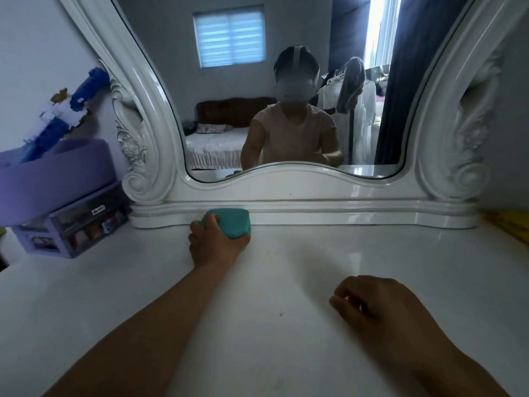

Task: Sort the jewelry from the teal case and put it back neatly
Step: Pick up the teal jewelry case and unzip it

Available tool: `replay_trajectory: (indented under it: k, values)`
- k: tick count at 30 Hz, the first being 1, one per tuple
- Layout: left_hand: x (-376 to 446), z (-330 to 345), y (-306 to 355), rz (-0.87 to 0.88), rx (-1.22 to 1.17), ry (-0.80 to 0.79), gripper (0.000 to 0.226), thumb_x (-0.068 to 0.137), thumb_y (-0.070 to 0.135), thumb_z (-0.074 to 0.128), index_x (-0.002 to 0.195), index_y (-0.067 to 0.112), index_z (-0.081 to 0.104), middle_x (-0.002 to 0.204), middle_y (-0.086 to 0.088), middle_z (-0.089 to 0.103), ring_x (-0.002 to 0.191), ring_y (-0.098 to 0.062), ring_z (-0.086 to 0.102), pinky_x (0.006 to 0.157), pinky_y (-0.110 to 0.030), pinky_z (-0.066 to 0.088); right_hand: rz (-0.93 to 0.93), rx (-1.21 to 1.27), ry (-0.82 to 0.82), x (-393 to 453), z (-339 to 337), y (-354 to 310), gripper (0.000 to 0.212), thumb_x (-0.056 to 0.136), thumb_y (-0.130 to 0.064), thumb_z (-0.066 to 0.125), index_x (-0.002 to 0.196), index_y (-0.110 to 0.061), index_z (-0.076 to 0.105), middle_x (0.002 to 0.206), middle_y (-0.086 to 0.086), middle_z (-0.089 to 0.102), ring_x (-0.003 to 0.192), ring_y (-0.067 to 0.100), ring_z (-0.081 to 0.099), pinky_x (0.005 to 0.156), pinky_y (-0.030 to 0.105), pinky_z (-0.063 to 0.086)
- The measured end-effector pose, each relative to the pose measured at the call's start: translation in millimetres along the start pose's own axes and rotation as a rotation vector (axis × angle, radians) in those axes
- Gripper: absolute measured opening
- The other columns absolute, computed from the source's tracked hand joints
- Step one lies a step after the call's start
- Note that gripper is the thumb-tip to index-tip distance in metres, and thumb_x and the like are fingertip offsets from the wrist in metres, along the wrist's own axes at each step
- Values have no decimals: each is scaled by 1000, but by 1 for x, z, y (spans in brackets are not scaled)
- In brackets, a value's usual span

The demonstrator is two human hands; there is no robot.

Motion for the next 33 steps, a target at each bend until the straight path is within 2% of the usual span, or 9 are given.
replay_trajectory:
  k: [3,9,12,15,22,26,28,30,33]
  values:
    - [-5,-6,3,22,-45,-22,75,56,48,79,115,20,41,122,-12,39,113,-33,43,94,-41,42,2,3,-6,0,-2,-1,21,86,-48,45,86,-32,60,71,-16,55,69,0,53,59,11,34]
    - [-69,-34,22,281,-158,-212,74,53,44,83,114,31,43,115,4,35,107,-14,43,88,-28,41,12,40,-26,3,-3,-10,23,87,-47,50,102,-33,61,79,-16,55,72,2,53,64,11,38]
    - [-112,-41,28,380,-150,-342,77,54,48,82,116,36,38,118,10,31,108,-6,39,86,-20,36,85,140,-49,-1,1,-12,39,81,-48,59,116,-33,54,90,-16,54,76,1,53,67,12,43]
    - [-142,-42,29,400,-179,-354,77,53,51,80,116,38,37,118,14,30,109,-2,37,81,-6,32,116,277,-49,-6,4,-9,57,69,-50,69,119,-32,49,97,-15,54,83,1,53,68,14,43]
    - [-166,-48,24,388,-114,-377,94,47,62,78,125,37,31,115,16,24,110,-3,36,87,-19,41,36,357,-121,-10,6,-9,56,68,-46,73,117,-39,45,107,-20,50,93,-2,50,69,8,41]
    - [-160,-59,19,387,-95,-427,99,39,79,66,123,46,27,109,22,33,98,1,44,78,-15,40,-2,441,-230,-12,4,-4,61,67,-42,73,118,-47,40,117,-24,48,105,-11,43,78,2,37]
    - [-152,-65,20,363,-174,-430,85,47,82,50,121,48,29,96,21,44,83,2,52,64,-10,40,8,498,-325,-13,2,-5,70,65,-38,77,120,-51,35,120,-32,43,109,-19,38,81,-4,33]
    - [-139,-67,22,275,-310,-465,65,69,79,37,121,40,39,77,12,53,63,-2,56,55,-12,42,41,532,-402,-15,3,-8,86,61,-38,82,126,-53,27,122,-37,37,108,-23,36,84,-3,34]
    - [-116,-58,24,152,-432,-554,26,93,43,41,105,30,60,68,2,60,51,-10,54,49,-21,45,65,512,-418,-13,10,-13,109,53,-44,85,136,-49,14,132,-34,29,119,-12,36,102,15,38]
Point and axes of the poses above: each hand's wrist, its own x-axis towards the middle knuckle, its own z-axis out of the palm, y = z × x, the point moved 2 cm from there along x, towards the middle knuckle
